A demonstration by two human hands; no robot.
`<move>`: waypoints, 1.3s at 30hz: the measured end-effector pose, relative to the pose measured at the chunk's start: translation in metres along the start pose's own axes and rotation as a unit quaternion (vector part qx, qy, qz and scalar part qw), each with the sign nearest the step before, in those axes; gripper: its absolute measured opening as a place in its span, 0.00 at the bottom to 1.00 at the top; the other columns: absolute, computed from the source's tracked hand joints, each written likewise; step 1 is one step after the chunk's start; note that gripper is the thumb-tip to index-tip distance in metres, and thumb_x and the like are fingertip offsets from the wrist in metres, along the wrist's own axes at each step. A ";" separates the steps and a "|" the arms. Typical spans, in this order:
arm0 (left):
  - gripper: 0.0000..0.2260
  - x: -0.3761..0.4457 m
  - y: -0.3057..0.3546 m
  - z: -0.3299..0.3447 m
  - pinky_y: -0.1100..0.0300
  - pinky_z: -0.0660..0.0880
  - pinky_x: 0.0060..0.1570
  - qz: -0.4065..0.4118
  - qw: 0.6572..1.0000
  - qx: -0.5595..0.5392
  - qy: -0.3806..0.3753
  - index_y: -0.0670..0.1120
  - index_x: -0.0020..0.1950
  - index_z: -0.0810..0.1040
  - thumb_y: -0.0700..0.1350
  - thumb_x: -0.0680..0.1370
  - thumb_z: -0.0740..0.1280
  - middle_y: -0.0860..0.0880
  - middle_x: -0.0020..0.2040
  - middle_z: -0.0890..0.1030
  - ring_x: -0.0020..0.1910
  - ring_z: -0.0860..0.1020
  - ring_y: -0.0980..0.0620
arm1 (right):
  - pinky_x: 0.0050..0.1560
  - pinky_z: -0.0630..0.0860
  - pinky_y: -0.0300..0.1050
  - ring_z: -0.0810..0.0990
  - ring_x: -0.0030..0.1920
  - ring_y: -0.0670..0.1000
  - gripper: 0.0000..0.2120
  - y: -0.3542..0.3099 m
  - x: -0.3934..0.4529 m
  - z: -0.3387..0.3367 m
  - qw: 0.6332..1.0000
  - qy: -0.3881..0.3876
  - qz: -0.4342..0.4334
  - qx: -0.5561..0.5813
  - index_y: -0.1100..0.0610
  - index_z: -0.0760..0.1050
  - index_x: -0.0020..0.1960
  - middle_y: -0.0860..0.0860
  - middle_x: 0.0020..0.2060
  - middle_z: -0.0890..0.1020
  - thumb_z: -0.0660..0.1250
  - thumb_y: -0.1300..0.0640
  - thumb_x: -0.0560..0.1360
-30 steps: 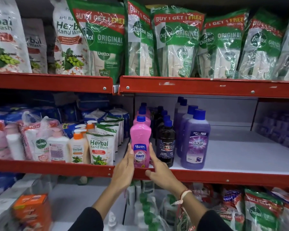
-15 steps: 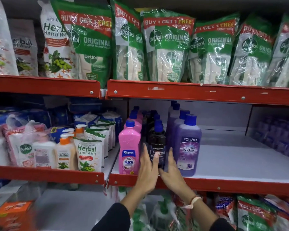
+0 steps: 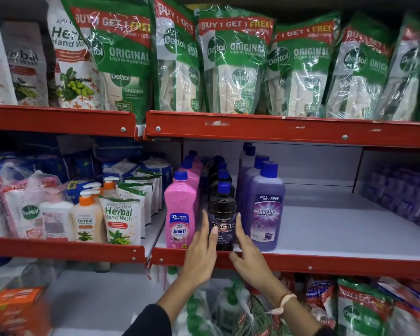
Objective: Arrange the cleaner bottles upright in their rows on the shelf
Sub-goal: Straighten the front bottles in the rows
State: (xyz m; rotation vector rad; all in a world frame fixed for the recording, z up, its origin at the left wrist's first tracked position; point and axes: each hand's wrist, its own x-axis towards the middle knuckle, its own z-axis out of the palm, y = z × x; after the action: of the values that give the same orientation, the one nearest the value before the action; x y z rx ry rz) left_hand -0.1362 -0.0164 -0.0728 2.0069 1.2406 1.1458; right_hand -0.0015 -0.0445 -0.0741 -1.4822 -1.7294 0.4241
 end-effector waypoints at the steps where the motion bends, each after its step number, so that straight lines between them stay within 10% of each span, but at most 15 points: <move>1: 0.26 0.000 -0.001 0.001 0.52 0.59 0.72 -0.001 1.000 0.002 0.003 0.63 0.74 0.37 0.61 0.78 0.45 0.49 0.77 0.59 0.75 0.61 0.47 | 0.60 0.72 0.43 0.75 0.60 0.51 0.45 0.000 -0.002 -0.001 1.000 -0.004 -0.004 -0.002 0.34 0.32 0.72 0.48 0.64 0.70 0.60 0.62 0.74; 7: 0.28 -0.012 0.007 0.007 0.56 0.61 0.69 0.009 0.993 0.090 0.075 0.56 0.76 0.38 0.60 0.79 0.47 0.46 0.75 0.59 0.72 0.62 0.48 | 0.68 0.67 0.40 0.70 0.68 0.43 0.41 0.004 -0.004 -0.007 1.000 0.000 -0.009 0.021 0.36 0.41 0.75 0.45 0.72 0.67 0.60 0.63 0.75; 10: 0.25 -0.028 0.016 0.019 0.61 0.58 0.68 0.148 0.968 0.121 0.162 0.54 0.74 0.50 0.57 0.79 0.51 0.51 0.68 0.61 0.67 0.61 0.58 | 0.63 0.74 0.41 0.77 0.59 0.44 0.28 0.005 -0.012 -0.014 0.988 0.151 -0.008 0.027 0.47 0.62 0.73 0.47 0.62 0.77 0.62 0.62 0.76; 14: 0.23 -0.022 0.034 0.037 0.59 0.63 0.71 0.213 0.974 0.060 0.046 0.55 0.74 0.53 0.57 0.80 0.51 0.55 0.70 0.61 0.69 0.62 0.62 | 0.59 0.77 0.54 0.76 0.55 0.46 0.19 0.021 -0.012 -0.032 0.943 0.327 0.010 0.059 0.50 0.67 0.65 0.48 0.58 0.73 0.61 0.61 0.76; 21: 0.33 0.020 0.062 0.081 0.55 0.53 0.74 0.016 0.998 -0.049 -0.039 0.50 0.76 0.37 0.60 0.79 0.50 0.47 0.79 0.47 0.77 0.52 0.50 | 0.75 0.59 0.56 0.56 0.76 0.52 0.44 0.048 -0.003 -0.064 0.986 0.096 0.093 0.104 0.44 0.31 0.75 0.48 0.78 0.48 0.64 0.46 0.76; 25: 0.31 0.027 0.059 0.082 0.49 0.63 0.70 -0.020 0.998 -0.010 -0.065 0.55 0.75 0.36 0.61 0.79 0.49 0.45 0.78 0.57 0.72 0.66 0.41 | 0.72 0.63 0.49 0.63 0.71 0.46 0.42 0.041 -0.004 -0.076 0.994 0.023 0.054 0.088 0.33 0.35 0.69 0.39 0.73 0.52 0.66 0.45 0.73; 28: 0.30 0.020 0.056 0.079 0.49 0.62 0.71 -0.003 0.996 0.021 -0.089 0.56 0.75 0.34 0.60 0.79 0.47 0.45 0.78 0.55 0.73 0.63 0.41 | 0.66 0.65 0.42 0.67 0.65 0.42 0.45 0.038 -0.010 -0.083 0.994 0.004 0.056 0.091 0.42 0.36 0.75 0.40 0.68 0.61 0.67 0.50 0.74; 39: 0.30 0.002 0.053 0.064 0.50 0.64 0.69 0.037 0.987 0.098 -0.122 0.53 0.76 0.36 0.60 0.80 0.47 0.42 0.76 0.62 0.70 0.68 0.41 | 0.70 0.69 0.52 0.69 0.69 0.46 0.45 0.049 -0.030 -0.088 0.997 0.023 0.063 0.036 0.39 0.38 0.75 0.47 0.73 0.66 0.67 0.48 0.72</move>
State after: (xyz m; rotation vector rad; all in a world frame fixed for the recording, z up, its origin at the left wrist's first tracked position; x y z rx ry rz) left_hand -0.0571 -0.0383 -0.0645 2.2763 1.2013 0.8054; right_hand 0.0965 -0.0814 -0.0640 -1.5421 -1.5733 0.5088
